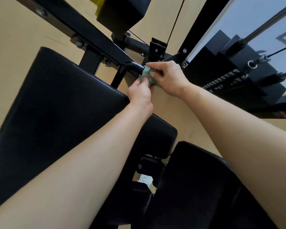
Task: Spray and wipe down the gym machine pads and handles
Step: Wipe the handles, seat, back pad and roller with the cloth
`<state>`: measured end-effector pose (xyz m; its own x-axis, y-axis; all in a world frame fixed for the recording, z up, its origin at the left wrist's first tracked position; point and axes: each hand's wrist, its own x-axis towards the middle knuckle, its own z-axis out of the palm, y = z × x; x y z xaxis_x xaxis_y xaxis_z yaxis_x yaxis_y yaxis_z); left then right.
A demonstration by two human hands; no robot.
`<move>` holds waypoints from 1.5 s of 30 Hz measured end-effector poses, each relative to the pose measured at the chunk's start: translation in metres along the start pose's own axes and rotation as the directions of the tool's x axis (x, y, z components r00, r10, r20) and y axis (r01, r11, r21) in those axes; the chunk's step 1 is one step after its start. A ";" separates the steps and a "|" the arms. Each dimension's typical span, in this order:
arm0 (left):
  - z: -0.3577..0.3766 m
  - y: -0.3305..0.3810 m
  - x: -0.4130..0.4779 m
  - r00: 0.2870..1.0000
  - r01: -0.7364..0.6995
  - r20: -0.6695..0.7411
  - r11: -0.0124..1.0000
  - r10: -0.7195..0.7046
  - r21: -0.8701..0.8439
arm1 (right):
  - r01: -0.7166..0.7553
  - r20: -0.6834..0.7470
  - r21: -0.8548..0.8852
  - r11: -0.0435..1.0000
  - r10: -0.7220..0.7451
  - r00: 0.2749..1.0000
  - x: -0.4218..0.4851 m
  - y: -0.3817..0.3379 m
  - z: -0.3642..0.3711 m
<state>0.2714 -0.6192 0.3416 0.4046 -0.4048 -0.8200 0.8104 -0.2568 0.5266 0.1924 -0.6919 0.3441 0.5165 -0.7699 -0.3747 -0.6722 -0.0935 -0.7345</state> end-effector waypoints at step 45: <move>0.014 -0.058 -0.004 0.964 0.203 0.115 0.940 -0.241 0.273 | -0.229 0.111 -0.387 0.893 0.292 0.950 -0.043 0.066 -0.045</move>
<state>0.2171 -0.6151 0.3174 0.1461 -0.4287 -0.8915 0.7282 -0.5634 0.3902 0.1016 -0.6932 0.3371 0.3539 -0.6884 -0.6332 -0.9239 -0.1518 -0.3513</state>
